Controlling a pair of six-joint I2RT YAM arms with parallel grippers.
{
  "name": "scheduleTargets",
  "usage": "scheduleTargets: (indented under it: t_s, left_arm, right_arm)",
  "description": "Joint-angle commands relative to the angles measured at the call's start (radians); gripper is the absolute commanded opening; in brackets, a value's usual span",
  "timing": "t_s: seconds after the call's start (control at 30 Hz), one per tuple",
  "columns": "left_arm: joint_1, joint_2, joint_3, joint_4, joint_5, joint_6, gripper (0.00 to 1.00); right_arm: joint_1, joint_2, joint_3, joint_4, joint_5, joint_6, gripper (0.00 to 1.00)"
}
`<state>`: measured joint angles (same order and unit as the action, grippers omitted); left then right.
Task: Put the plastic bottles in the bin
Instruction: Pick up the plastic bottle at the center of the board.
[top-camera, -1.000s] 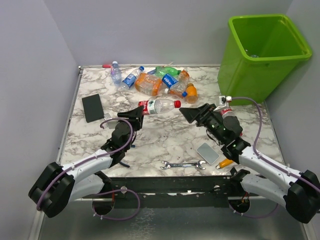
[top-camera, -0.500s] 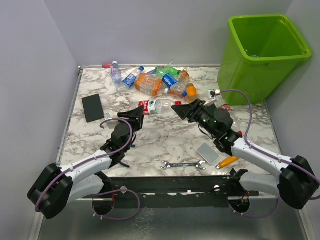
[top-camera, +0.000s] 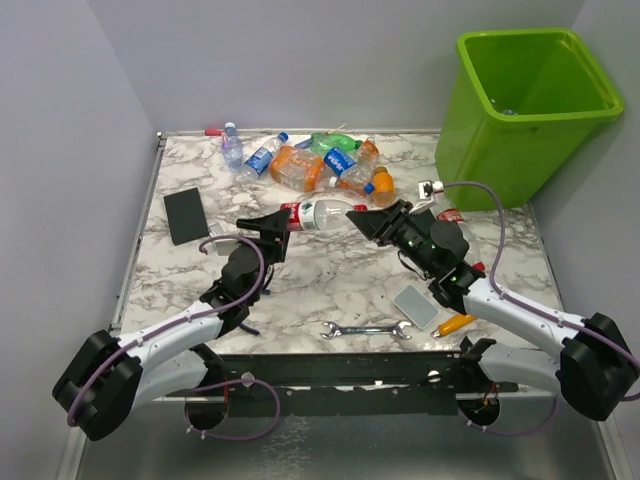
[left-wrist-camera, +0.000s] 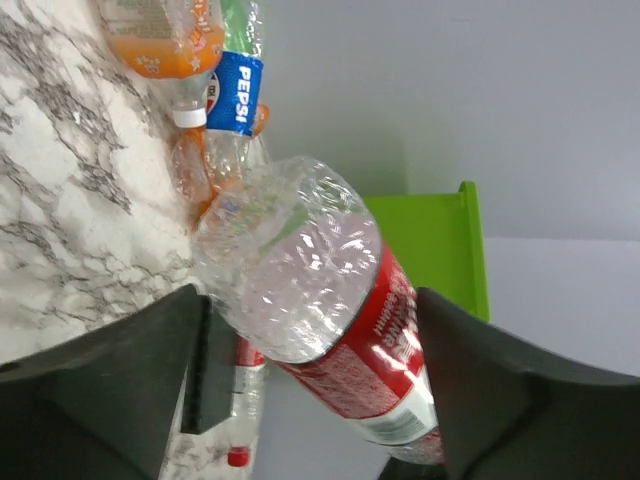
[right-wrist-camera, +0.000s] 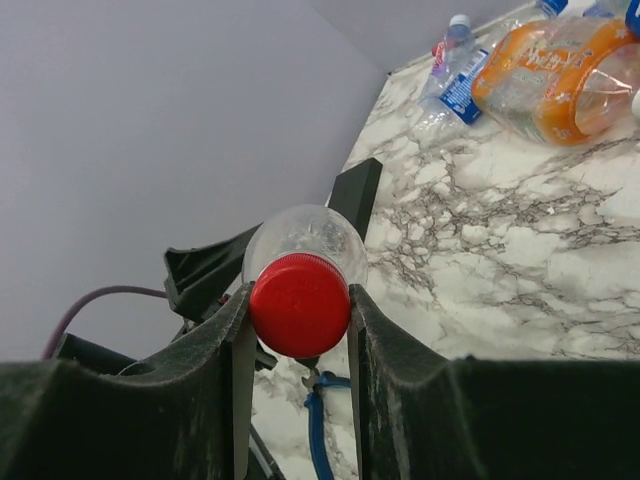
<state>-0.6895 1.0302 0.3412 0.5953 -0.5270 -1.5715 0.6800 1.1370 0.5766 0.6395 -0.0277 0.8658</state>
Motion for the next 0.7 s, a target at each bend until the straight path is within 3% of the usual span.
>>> scheduleTargets:
  t_s: [0.0, 0.13, 0.23, 0.3, 0.37, 0.47, 0.53, 0.67]
  left_arm:
    - [-0.002, -0.082, 0.050, -0.100, -0.018, 0.210, 0.99]
    - [0.022, -0.165, 0.199, -0.361, -0.092, 0.607, 0.99]
    - [0.052, -0.186, 0.300, -0.399, -0.003, 1.001, 0.99]
    - [0.056, -0.184, 0.360, -0.392, 0.182, 1.216, 0.99]
    - [0.056, -0.168, 0.424, -0.412, 0.516, 1.414, 0.99]
    - [0.054, -0.115, 0.520, -0.526, 0.967, 1.591, 0.99]
    - [0.018, -0.092, 0.546, -0.582, 1.086, 1.679, 0.99]
    - [-0.019, -0.068, 0.544, -0.626, 1.143, 1.770, 0.99]
  right_arm:
    - [0.007, -0.126, 0.019, -0.125, 0.023, -0.120, 0.00]
    - [0.007, -0.218, 0.216, -0.592, 0.007, -0.340, 0.00]
    - [0.006, -0.209, 0.397, -0.975, -0.017, -0.463, 0.00]
    - [0.007, -0.190, 0.492, -1.155, -0.024, -0.513, 0.00]
    - [0.005, -0.166, 0.571, -1.298, -0.043, -0.548, 0.00]
    - [0.006, -0.134, 0.636, -1.387, -0.109, -0.585, 0.00]
    - [0.006, -0.109, 0.675, -1.422, -0.171, -0.593, 0.00]
    - [0.006, -0.076, 0.718, -1.417, -0.282, -0.592, 0.00]
